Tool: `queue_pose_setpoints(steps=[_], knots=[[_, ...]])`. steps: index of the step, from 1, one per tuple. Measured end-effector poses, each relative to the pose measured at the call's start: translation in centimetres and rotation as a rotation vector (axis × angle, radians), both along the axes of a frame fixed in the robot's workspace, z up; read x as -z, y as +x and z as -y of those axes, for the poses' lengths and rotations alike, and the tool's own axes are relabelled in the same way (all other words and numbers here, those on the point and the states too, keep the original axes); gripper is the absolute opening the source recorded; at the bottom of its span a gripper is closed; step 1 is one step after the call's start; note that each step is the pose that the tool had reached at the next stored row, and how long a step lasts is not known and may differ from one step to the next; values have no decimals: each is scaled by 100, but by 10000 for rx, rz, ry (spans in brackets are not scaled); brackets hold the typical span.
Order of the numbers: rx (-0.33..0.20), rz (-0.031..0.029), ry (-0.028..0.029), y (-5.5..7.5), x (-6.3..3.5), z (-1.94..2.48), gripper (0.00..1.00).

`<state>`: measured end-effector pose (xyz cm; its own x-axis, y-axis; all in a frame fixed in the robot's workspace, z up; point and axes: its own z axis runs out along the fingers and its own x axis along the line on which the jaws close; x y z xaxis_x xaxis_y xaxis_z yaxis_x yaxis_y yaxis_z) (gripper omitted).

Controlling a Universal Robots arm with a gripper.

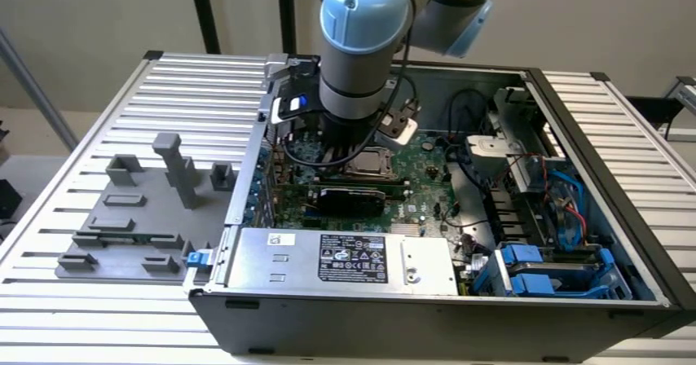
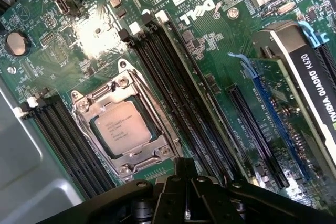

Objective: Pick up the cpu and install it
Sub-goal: 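Install the second cpu locking lever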

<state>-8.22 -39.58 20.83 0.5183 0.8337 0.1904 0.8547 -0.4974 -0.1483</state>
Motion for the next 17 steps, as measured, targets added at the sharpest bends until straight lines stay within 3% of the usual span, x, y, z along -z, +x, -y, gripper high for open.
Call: queue_pose_setpoints(steps=[9,17], knots=[[-8,4,0,-7,69,-46,11],[-14,5,-7,-17,112,-59,11]])
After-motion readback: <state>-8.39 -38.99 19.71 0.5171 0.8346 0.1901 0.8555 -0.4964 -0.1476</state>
